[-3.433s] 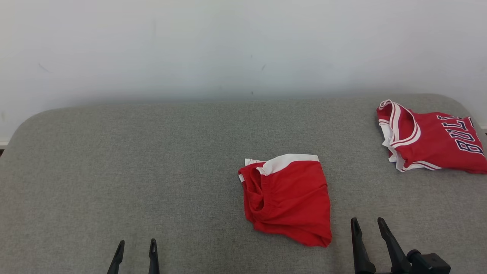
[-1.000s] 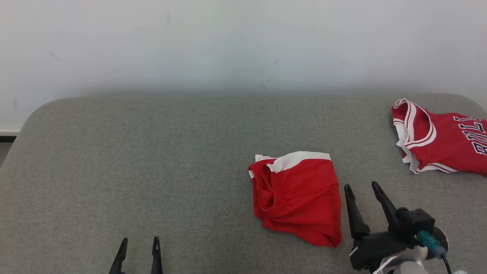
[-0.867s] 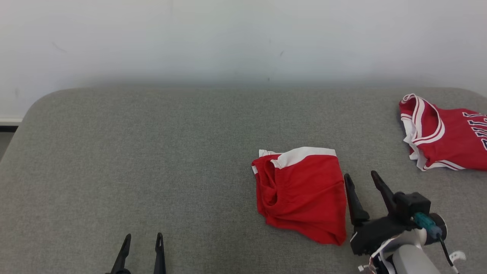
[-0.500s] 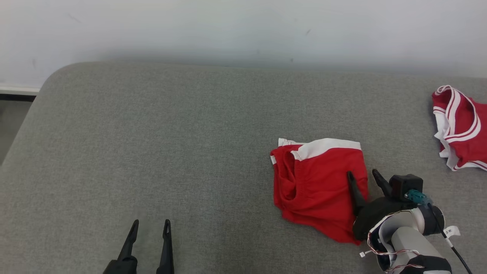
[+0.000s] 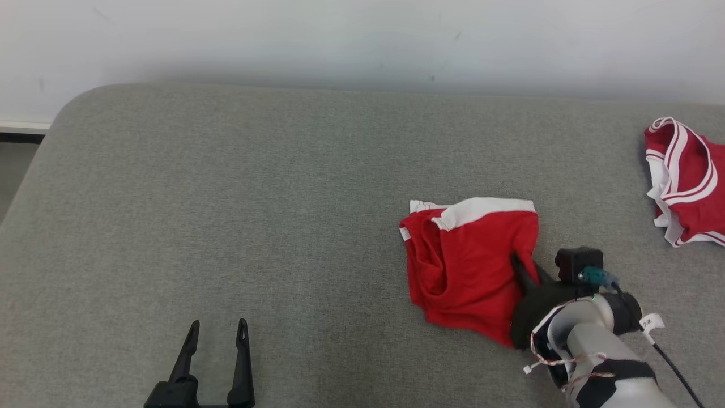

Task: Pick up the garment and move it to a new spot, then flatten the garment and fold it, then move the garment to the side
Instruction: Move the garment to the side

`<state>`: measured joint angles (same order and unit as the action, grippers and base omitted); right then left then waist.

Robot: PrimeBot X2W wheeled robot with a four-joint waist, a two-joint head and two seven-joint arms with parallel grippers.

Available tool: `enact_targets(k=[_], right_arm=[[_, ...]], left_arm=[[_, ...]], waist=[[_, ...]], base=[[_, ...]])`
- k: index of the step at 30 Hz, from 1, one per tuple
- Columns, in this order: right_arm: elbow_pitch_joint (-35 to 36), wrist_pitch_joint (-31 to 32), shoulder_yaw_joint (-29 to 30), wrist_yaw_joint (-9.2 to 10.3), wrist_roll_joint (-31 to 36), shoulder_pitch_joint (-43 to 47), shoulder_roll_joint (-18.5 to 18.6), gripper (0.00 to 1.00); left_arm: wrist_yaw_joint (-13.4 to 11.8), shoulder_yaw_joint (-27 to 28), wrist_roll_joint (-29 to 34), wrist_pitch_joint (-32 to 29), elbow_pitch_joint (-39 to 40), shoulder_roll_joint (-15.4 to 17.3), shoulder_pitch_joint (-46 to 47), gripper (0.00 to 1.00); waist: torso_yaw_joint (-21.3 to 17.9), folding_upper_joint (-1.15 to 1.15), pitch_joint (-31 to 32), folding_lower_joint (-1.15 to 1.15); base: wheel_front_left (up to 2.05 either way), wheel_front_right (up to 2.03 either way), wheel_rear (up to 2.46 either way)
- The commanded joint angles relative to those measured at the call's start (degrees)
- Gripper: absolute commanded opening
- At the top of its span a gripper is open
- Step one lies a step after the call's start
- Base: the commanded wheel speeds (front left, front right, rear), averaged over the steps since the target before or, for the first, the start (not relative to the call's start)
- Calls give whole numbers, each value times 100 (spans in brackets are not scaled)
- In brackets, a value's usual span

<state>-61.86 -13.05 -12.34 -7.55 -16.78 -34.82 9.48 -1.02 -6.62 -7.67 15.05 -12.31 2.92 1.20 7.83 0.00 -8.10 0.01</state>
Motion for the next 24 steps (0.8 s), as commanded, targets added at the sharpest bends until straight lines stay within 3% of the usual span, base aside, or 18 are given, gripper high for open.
enact_targets(k=[1,11,24], right_arm=[[8,7,-90,17,-18,-203,125,0],[235,323,-1017,17,-216,-1122,1065,0],[847,847,-2008,17,-870,-2323,2329,0]], left_arm=[[10,14,-55,16,15,-6,42,100],[1,-80,-87,16,111,-5,195,100],[202,-10,201,16,443,-4,755,100]], waist=[[-77,0,-50,-1],[-338,0,-419,-1],[-1022,0,-1424,-1]], base=[[0,0,0],[0,0,0],[0,0,0]])
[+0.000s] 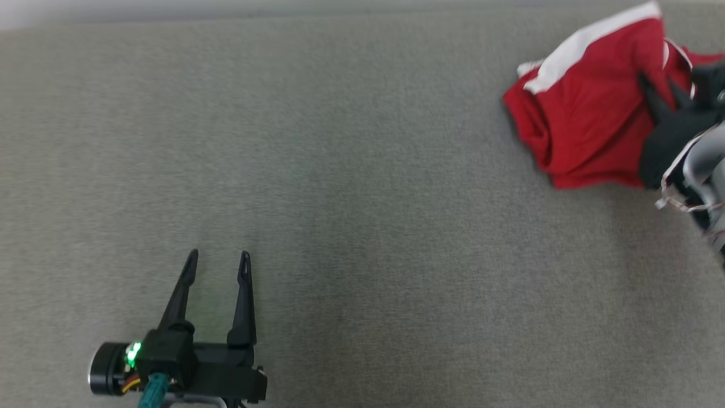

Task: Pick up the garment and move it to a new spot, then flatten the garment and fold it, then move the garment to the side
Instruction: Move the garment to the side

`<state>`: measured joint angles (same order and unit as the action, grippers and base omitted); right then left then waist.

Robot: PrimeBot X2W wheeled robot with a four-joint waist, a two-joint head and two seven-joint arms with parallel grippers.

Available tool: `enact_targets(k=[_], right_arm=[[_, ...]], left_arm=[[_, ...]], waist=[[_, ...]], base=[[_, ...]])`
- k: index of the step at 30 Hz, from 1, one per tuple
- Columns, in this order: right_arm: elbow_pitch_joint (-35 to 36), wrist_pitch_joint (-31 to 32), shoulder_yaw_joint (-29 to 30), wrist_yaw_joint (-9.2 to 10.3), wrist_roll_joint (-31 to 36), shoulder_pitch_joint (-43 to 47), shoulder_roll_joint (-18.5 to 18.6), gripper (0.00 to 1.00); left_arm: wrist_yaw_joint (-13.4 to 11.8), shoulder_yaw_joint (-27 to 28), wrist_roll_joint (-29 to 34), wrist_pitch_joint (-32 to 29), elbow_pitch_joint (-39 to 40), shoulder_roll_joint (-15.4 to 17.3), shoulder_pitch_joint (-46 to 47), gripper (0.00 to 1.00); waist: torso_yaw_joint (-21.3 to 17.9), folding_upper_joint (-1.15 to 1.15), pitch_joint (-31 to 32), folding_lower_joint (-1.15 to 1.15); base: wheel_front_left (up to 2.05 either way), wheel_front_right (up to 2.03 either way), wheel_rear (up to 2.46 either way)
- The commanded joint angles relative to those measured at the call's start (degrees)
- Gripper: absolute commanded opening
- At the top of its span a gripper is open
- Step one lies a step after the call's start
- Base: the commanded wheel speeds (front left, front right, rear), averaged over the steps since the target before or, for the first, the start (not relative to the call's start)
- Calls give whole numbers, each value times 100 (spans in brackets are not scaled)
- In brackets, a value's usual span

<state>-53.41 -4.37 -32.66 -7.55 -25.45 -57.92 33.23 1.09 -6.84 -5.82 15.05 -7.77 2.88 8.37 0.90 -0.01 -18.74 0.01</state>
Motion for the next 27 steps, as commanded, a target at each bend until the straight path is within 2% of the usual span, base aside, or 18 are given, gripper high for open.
enact_targets(k=[1,8,19,22,27], right_arm=[[63,20,-50,17,-58,-124,30,0],[321,203,-451,17,-345,-714,565,0],[241,520,-1095,17,-470,-1499,1314,0],[111,501,-1234,17,-376,-1670,1454,0],[-192,424,-1322,17,-328,-1892,1446,0]], left_arm=[[19,46,52,16,55,0,71,100],[202,131,300,16,364,79,314,100],[310,71,527,16,1217,157,516,100],[310,45,560,16,1407,166,551,100],[282,18,560,16,1609,176,586,100]], waist=[[-410,1,-454,-1],[-821,1,-894,-1],[-1109,1,-1362,-1],[-1097,1,-1444,-1],[-1061,1,-1530,-1]], base=[[0,0,0],[0,0,0],[0,0,0],[0,0,0],[0,0,0]])
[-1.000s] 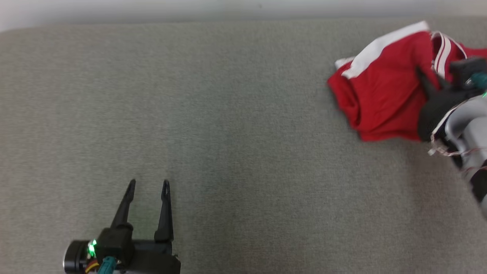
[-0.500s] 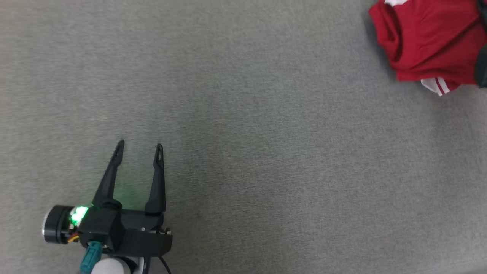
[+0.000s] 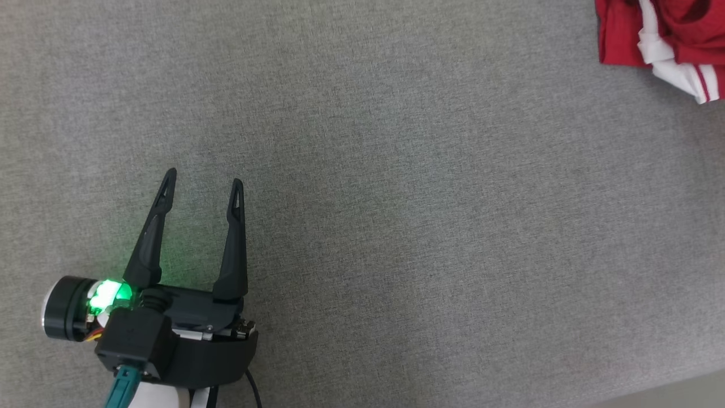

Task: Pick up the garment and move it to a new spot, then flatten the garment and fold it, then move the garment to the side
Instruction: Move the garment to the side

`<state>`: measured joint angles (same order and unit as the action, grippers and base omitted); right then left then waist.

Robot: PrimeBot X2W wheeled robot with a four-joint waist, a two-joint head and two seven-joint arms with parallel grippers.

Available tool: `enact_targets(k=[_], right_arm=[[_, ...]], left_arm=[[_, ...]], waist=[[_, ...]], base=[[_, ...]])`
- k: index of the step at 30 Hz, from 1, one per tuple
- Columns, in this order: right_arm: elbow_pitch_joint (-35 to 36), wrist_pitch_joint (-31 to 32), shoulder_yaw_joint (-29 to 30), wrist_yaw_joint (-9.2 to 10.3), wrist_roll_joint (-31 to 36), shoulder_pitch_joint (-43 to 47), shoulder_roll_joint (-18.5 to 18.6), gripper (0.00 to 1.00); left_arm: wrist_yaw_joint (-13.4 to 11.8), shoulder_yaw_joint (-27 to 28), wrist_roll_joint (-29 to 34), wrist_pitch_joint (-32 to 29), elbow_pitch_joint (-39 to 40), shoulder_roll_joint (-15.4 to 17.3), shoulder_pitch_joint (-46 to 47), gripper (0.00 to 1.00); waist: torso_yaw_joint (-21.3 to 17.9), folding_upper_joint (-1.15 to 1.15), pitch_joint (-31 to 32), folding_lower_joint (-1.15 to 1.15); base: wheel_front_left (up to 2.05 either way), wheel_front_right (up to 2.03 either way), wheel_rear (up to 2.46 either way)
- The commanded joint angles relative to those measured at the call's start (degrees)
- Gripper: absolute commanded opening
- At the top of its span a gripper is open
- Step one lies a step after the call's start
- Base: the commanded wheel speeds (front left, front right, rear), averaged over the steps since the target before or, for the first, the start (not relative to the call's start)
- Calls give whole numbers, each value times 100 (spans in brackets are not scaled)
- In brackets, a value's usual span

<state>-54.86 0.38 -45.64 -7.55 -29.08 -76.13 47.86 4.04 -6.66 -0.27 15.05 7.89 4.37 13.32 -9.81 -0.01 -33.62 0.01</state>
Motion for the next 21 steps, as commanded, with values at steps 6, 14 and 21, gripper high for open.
enact_targets(k=[6,14,21], right_arm=[[-350,-245,-122,17,188,-314,-57,100],[-782,-386,-218,17,504,-516,-223,100],[-857,-1140,-6,17,494,-528,-522,100]], left_arm=[[-46,-1,7,16,145,48,96,100],[-102,75,-94,16,39,40,-2,100],[-189,143,-247,16,-232,-36,-320,100]], waist=[[55,1,-112,-1],[69,1,98,-1],[193,1,840,-1]], base=[[0,0,0],[0,0,0],[0,0,0]])
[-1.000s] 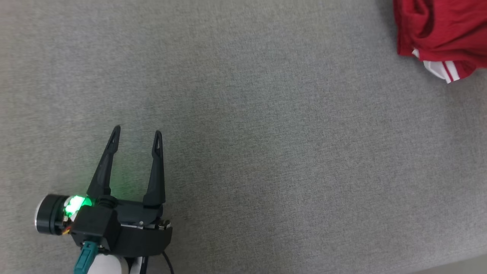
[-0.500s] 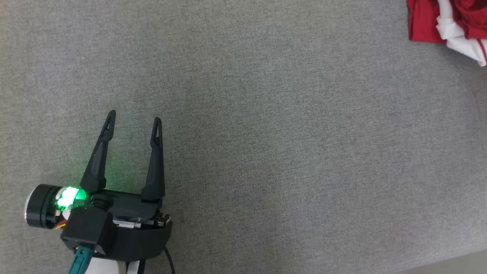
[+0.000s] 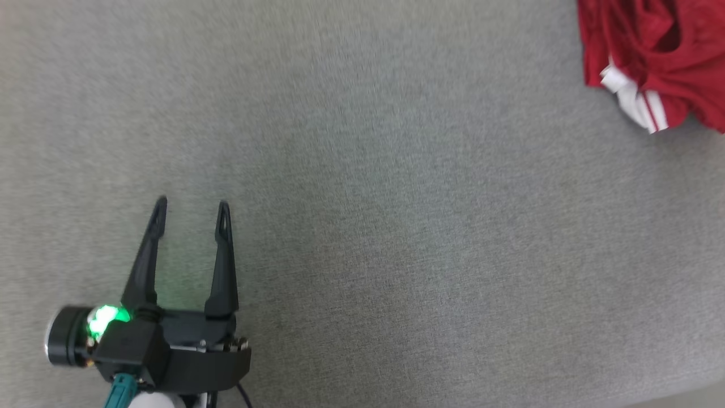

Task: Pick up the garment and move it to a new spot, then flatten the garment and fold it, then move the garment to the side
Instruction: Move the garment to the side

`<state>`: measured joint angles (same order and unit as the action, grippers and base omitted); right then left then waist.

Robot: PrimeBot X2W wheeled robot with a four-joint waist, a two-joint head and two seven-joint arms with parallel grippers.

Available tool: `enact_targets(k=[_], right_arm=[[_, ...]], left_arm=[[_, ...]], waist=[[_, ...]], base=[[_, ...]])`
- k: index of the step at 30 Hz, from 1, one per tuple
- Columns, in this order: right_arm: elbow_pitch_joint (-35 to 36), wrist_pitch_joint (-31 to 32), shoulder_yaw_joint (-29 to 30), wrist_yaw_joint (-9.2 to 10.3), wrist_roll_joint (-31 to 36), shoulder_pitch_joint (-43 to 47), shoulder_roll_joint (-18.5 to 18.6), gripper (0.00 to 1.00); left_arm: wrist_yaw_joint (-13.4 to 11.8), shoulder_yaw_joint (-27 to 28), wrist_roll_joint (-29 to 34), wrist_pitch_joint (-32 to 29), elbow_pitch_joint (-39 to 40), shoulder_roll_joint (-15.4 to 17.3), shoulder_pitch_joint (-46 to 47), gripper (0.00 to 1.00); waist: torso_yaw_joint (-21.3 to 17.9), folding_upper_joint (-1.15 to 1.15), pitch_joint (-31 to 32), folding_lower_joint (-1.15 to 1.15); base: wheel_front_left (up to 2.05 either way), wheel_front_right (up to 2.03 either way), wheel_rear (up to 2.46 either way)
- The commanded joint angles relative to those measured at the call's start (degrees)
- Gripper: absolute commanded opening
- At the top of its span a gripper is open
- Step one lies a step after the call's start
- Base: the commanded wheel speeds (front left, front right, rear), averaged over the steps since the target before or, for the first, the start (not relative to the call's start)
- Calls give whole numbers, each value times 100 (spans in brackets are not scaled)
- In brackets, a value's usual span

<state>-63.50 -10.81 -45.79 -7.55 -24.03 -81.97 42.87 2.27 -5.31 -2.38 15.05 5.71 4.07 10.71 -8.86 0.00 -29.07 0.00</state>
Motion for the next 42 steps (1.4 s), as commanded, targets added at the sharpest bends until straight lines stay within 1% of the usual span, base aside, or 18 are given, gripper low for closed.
enact_targets(k=[1,5,9,13,19,21,24,27,32,33,37,42], right_arm=[[39,-105,17,17,-16,108,-71,100],[212,-363,173,17,-112,361,-276,100],[647,-433,509,17,-194,757,-464,100],[1313,-434,1176,17,-272,1530,-643,100],[2228,-438,2330,17,33,2986,-1077,100],[2463,-437,2729,17,183,3521,-1278,100],[2812,-438,3279,17,394,4247,-1672,100],[3192,-438,3688,17,632,4974,-2096,100],[3838,-438,4207,17,925,6006,-2721,100],[3838,-438,4207,17,925,6006,-2721,100],[4302,-438,4479,17,1129,6680,-3190,100],[4671,-439,4771,17,1269,7288,-3669,100]], left_arm=[[-27,28,-46,16,-65,-18,-135,100],[-58,102,-136,16,-298,-58,-366,100],[-83,222,-210,16,-466,-79,-594,100],[-103,365,-217,16,-613,-90,-820,100],[-144,516,-170,16,-791,-103,-1067,100],[-152,525,-187,16,-836,-110,-1137,100],[-178,482,-187,16,-886,-118,-1246,100],[-174,467,-234,16,-994,-117,-1324,100],[-180,423,-263,16,-1151,-121,-1371,100],[-180,423,-263,16,-1151,-121,-1371,100],[-181,435,-306,16,-1233,-121,-1388,100],[-211,396,-326,16,-1355,-121,-1392,100]], waist=[[125,0,492,0],[280,0,941,0],[411,0,1327,0],[503,0,1655,0],[640,0,2049,0],[685,0,2163,0],[717,0,2297,0],[731,0,2396,0],[769,0,2509,0],[769,0,2509,0],[777,0,2560,0],[791,0,2618,0]], base=[[0,0,0],[0,0,0],[0,0,0],[0,0,0],[0,0,0],[0,0,0],[0,0,0],[0,0,0],[0,0,0],[0,0,0],[0,0,0],[0,0,0]])
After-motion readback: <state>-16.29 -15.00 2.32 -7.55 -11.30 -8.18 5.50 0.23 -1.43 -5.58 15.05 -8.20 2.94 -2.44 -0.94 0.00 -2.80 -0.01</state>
